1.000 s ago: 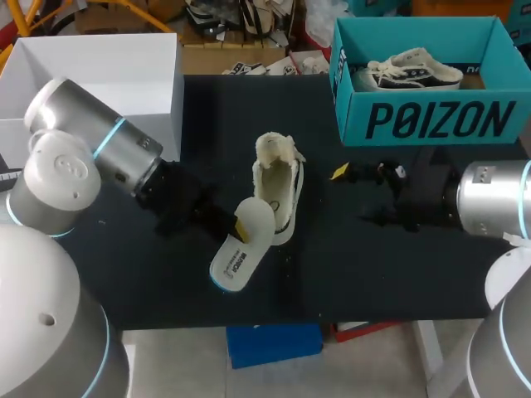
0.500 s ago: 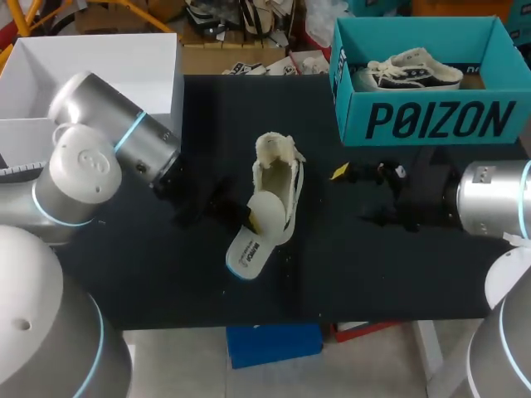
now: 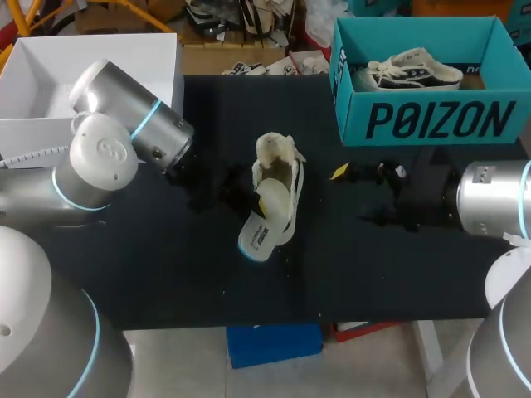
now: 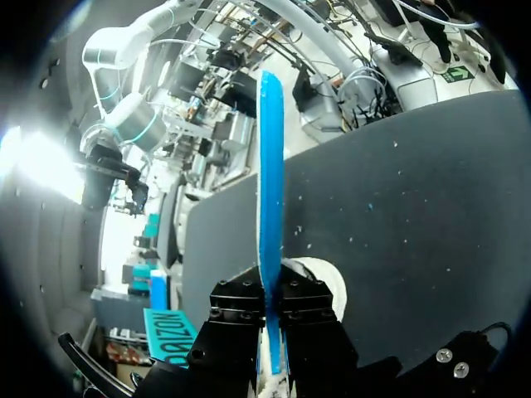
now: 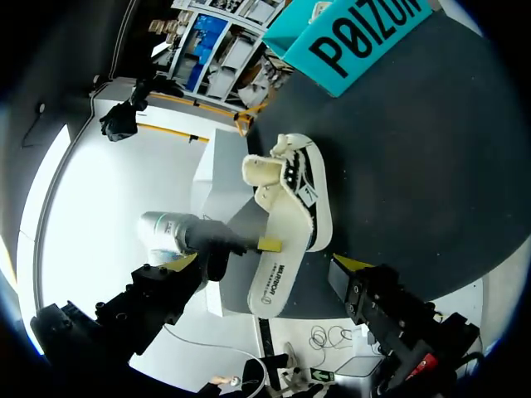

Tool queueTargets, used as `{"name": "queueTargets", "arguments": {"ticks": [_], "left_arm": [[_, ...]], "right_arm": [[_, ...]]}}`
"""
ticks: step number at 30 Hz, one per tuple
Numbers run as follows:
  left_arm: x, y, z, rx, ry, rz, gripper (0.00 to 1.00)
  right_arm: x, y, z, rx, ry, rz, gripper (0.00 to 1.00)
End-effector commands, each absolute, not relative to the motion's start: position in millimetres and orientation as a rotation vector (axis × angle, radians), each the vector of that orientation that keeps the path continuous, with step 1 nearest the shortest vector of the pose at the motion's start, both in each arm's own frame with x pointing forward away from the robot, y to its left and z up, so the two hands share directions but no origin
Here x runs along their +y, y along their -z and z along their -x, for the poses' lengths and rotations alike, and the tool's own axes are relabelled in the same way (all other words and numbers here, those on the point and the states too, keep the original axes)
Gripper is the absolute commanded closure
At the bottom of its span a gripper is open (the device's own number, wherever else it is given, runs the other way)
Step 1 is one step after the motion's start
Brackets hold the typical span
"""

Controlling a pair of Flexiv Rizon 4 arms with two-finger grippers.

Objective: Take the shoe out of the shoebox, open the shoe tongue, remove and reinsert the insole, then place the shoe into the shoebox

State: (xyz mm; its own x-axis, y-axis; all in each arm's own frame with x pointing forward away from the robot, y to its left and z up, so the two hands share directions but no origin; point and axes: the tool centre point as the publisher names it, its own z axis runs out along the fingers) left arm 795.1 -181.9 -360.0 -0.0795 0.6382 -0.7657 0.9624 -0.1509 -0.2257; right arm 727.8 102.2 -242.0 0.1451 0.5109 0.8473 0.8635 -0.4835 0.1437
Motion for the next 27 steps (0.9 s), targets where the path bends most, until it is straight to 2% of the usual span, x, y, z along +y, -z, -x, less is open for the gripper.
{"name": "queueTargets", "arguments": {"ticks": [1, 27], "left_arm": [[-192, 364, -807, 1.735, 1.101, -1.815, 1.00], [-203, 376, -861, 1.797, 0.979, -1.755, 1.00]], "right_arm": [[102, 242, -728, -1.318, 1.275, 2.051, 0.00], [102, 242, -728, -1.318, 1.275, 2.051, 0.00]]}}
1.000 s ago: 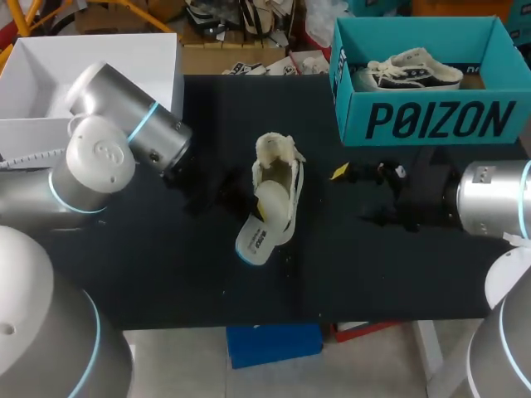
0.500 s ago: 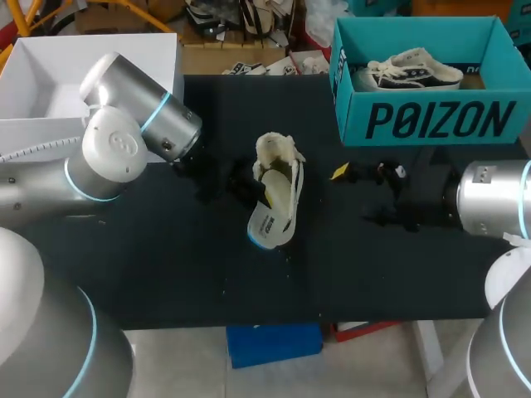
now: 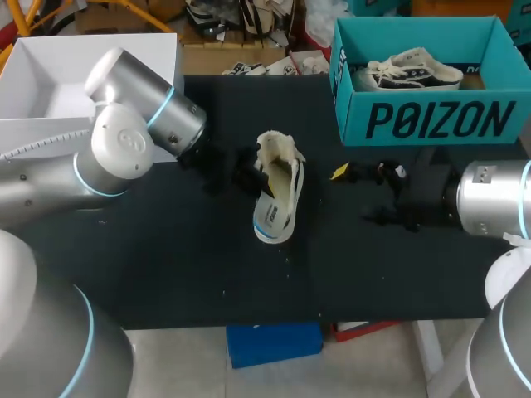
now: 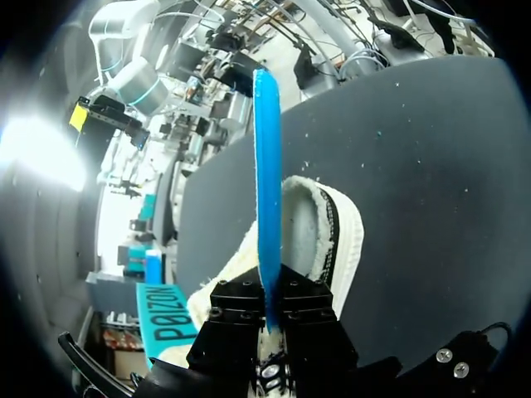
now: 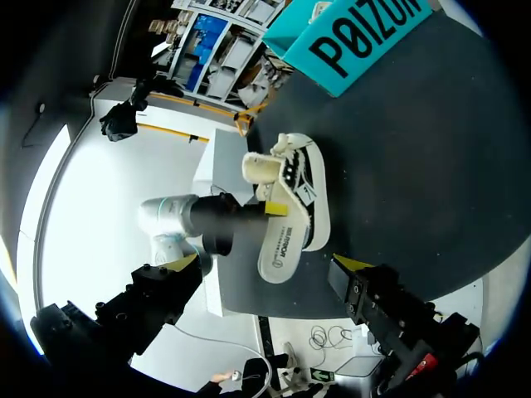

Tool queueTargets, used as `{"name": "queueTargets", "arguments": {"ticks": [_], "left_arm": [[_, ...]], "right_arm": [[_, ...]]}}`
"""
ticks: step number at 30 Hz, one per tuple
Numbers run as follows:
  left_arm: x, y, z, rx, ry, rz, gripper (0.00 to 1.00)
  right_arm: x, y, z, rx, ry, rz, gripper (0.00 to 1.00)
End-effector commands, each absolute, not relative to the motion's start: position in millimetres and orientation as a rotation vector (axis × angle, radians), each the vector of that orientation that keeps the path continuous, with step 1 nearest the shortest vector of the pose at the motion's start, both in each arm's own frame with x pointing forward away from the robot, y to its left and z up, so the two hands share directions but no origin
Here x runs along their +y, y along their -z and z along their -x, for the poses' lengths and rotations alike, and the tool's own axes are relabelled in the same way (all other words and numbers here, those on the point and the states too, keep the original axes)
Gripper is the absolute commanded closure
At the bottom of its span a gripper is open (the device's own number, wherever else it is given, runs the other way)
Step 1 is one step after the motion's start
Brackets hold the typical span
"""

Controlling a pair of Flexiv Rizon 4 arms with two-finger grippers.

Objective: Take the shoe out of the shoebox, open the shoe tongue, remove and reinsert the insole, then place the shoe into the shoebox

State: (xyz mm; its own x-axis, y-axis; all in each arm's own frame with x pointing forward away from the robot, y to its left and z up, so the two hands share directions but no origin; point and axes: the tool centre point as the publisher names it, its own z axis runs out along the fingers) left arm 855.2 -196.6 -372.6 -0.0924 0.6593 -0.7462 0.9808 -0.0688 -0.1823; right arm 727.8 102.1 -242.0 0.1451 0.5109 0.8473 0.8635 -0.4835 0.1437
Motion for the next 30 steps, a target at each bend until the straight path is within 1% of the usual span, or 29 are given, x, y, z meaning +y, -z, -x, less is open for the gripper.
{"name": "queueTargets", "arguments": {"ticks": [1, 2, 3, 4, 6, 7, 8, 9, 10, 14, 19, 24, 25, 27, 30], "left_arm": [[-204, 376, -862, 1.802, 0.972, -1.754, 1.00], [-204, 376, -862, 1.806, 0.970, -1.752, 0.96], [-204, 376, -863, 1.808, 0.968, -1.752, 0.78], [-204, 376, -863, 1.807, 0.966, -1.753, 0.68], [-203, 373, -861, 1.801, 0.961, -1.759, 0.56], [-202, 372, -859, 1.798, 0.961, -1.762, 0.48], [-201, 371, -858, 1.791, 0.960, -1.769, 0.37], [-200, 370, -856, 1.789, 0.959, -1.771, 0.33], [-199, 368, -854, 1.787, 0.960, -1.772, 0.32], [-195, 364, -846, 1.770, 0.968, -1.788, 0.36], [-192, 360, -836, 1.754, 0.977, -1.804, 0.49], [-192, 358, -826, 1.738, 0.994, -1.820, 0.56], [-193, 358, -823, 1.733, 0.999, -1.828, 0.60], [-193, 358, -820, 1.729, 0.998, -1.838, 0.71], [-192, 358, -816, 1.725, 0.999, -1.846, 0.76]], "right_arm": [[102, 242, -728, -1.318, 1.275, 2.051, 0.00], [102, 242, -728, -1.318, 1.275, 2.051, 0.00], [102, 242, -728, -1.318, 1.275, 2.051, 0.00], [102, 242, -728, -1.318, 1.275, 2.051, 0.00], [102, 242, -728, -1.318, 1.275, 2.051, 0.00], [102, 242, -728, -1.318, 1.275, 2.051, 0.00], [102, 242, -728, -1.318, 1.275, 2.051, 0.00], [102, 242, -728, -1.318, 1.275, 2.051, 0.00], [102, 242, -728, -1.318, 1.275, 2.051, 0.00], [102, 242, -728, -1.318, 1.275, 2.051, 0.00], [102, 242, -728, -1.318, 1.275, 2.051, 0.00], [102, 242, -728, -1.318, 1.275, 2.051, 0.00], [102, 242, -728, -1.318, 1.275, 2.051, 0.00], [102, 242, -728, -1.318, 1.275, 2.051, 0.00], [102, 242, -728, -1.318, 1.275, 2.051, 0.00]]}}
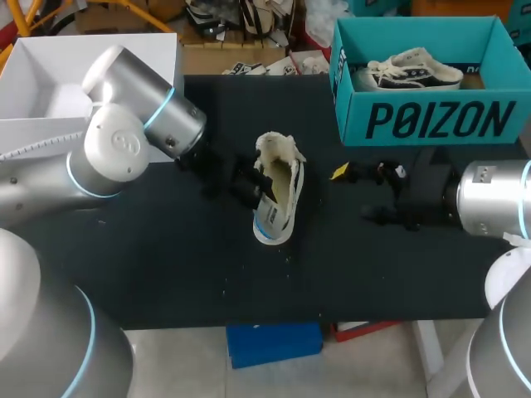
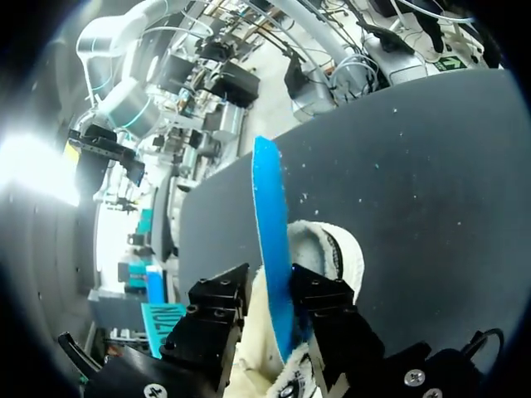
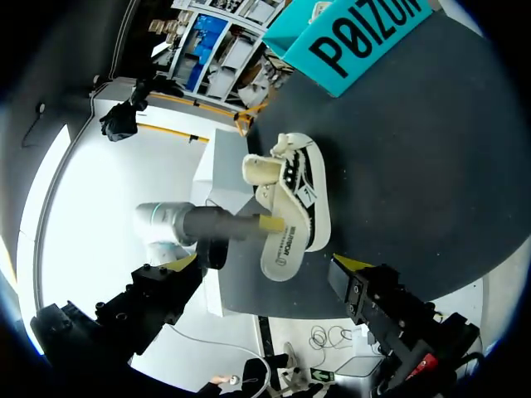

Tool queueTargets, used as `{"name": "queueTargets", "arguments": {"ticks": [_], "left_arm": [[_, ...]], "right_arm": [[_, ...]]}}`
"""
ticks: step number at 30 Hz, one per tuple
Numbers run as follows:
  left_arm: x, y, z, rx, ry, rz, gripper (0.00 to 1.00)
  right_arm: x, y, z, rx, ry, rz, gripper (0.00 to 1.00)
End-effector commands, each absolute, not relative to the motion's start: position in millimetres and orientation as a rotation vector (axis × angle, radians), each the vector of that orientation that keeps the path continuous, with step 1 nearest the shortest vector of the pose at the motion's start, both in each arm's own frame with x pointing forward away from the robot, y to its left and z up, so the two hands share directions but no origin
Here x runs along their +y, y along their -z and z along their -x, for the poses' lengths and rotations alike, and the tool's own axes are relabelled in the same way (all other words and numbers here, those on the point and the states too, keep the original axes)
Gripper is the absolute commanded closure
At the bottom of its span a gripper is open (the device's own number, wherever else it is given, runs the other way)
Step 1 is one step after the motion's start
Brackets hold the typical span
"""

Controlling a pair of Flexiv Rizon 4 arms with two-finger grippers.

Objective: Take the shoe out of the shoebox, open the shoe tongue, remove and reinsert the insole, then place the shoe into the shoebox

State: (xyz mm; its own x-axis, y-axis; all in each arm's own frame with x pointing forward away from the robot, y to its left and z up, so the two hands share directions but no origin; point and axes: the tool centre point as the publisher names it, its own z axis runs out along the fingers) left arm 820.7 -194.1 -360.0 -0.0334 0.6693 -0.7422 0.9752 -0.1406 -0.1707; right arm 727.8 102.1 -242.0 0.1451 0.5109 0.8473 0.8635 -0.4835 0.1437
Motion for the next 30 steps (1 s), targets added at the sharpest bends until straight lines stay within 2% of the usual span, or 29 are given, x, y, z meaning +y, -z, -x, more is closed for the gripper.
{"name": "queueTargets", "arguments": {"ticks": [1, 2, 3, 30], "left_arm": [[-191, 357, -816, 1.724, 0.999, -1.847, 0.82], [-190, 357, -814, 1.721, 0.999, -1.849, 0.95], [-190, 357, -814, 1.719, 1.000, -1.851, 1.00], [-200, 370, -839, 1.734, 0.917, -1.830, 1.00]], "right_arm": [[102, 242, -728, -1.318, 1.275, 2.051, 0.00], [102, 242, -728, -1.318, 1.275, 2.051, 0.00], [102, 242, -728, -1.318, 1.275, 2.051, 0.00], [102, 242, -728, -1.318, 1.275, 2.051, 0.00]]}}
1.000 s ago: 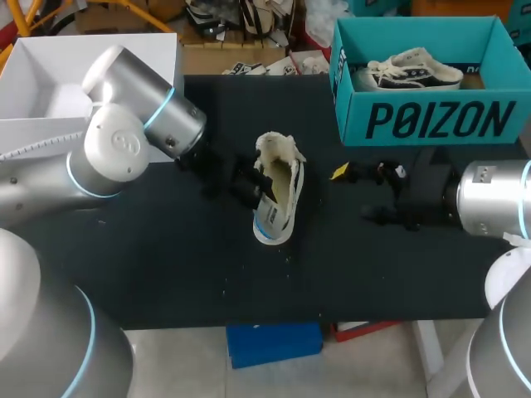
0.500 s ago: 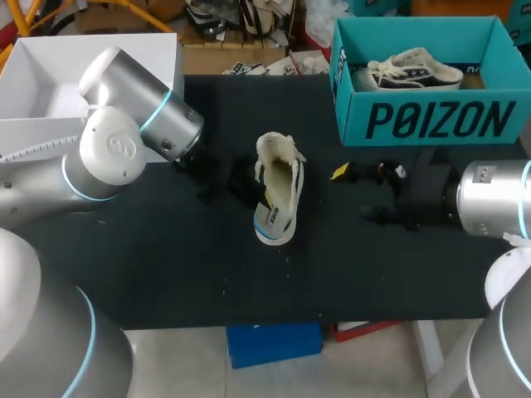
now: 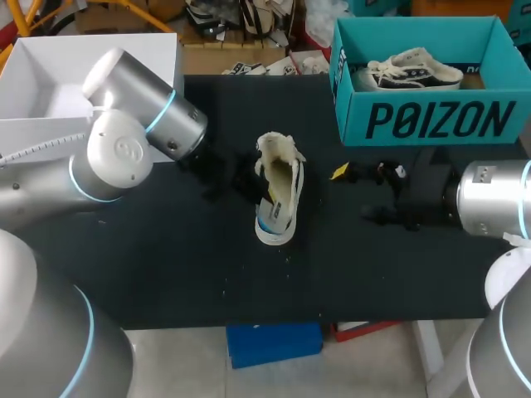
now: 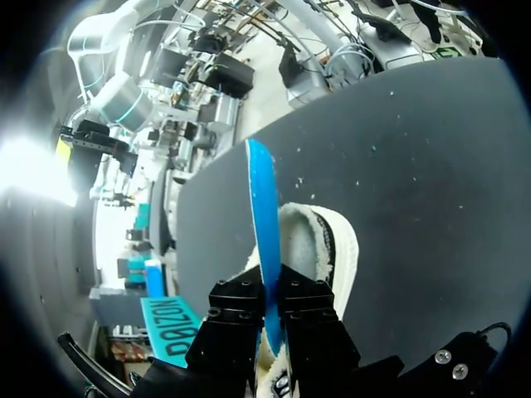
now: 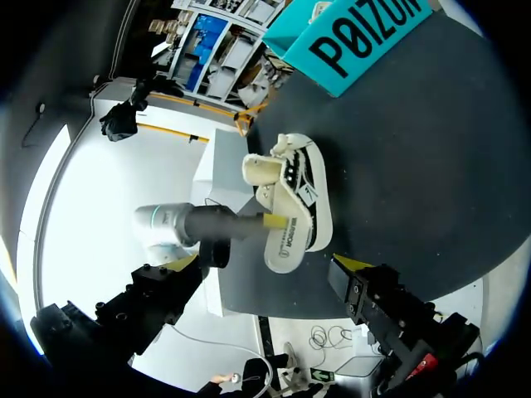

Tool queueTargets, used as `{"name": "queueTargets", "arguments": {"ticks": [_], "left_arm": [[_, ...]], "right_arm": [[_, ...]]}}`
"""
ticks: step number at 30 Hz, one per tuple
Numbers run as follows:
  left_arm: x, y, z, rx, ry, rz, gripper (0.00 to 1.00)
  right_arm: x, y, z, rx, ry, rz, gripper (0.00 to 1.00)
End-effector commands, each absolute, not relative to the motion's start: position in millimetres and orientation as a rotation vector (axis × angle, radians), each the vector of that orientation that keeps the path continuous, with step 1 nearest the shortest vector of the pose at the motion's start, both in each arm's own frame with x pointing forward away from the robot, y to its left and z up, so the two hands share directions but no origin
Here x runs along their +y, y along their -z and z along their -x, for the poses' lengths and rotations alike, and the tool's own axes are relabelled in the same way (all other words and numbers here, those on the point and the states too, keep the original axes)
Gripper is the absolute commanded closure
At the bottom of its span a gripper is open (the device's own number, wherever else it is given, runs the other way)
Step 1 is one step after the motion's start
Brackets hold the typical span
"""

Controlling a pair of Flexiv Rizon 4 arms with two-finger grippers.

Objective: Take the shoe out of the shoebox, open the shoe tongue, remove and reinsert the insole, then place the shoe into the shoebox

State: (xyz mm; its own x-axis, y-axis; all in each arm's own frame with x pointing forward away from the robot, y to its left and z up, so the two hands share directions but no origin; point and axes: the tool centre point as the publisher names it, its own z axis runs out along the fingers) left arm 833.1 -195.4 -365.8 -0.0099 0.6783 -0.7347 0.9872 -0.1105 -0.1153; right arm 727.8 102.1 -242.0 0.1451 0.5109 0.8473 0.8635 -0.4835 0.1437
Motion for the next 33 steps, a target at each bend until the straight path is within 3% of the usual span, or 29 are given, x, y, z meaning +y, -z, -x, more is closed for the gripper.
{"name": "queueTargets", "arguments": {"ticks": [1, 12, 13, 15, 16, 17, 21, 25, 30, 33], "left_arm": [[-200, 371, -841, 1.738, 0.914, -1.828, 1.00], [-203, 380, -860, 1.813, 0.864, -1.772, 1.00], [-203, 380, -860, 1.814, 0.862, -1.771, 0.75], [-203, 376, -858, 1.814, 0.860, -1.766, 0.43], [-202, 374, -856, 1.808, 0.862, -1.766, 0.18], [-202, 373, -854, 1.801, 0.866, -1.769, 0.00], [-196, 367, -843, 1.779, 0.886, -1.778, 0.00], [-190, 360, -833, 1.762, 0.900, -1.782, 0.14], [-186, 356, -823, 1.751, 0.912, -1.787, 0.23], [-187, 357, -817, 1.743, 0.925, -1.797, 0.40]], "right_arm": [[102, 242, -728, -1.318, 1.275, 2.051, 0.00], [102, 242, -728, -1.318, 1.275, 2.051, 0.00], [102, 242, -728, -1.318, 1.275, 2.051, 0.00], [102, 242, -728, -1.318, 1.275, 2.051, 0.00], [102, 242, -728, -1.318, 1.275, 2.051, 0.00], [102, 242, -728, -1.318, 1.275, 2.051, 0.00], [102, 242, -728, -1.318, 1.275, 2.051, 0.00], [102, 242, -728, -1.318, 1.275, 2.051, 0.00], [102, 242, -728, -1.318, 1.275, 2.051, 0.00], [102, 242, -728, -1.318, 1.275, 2.051, 0.00]]}}
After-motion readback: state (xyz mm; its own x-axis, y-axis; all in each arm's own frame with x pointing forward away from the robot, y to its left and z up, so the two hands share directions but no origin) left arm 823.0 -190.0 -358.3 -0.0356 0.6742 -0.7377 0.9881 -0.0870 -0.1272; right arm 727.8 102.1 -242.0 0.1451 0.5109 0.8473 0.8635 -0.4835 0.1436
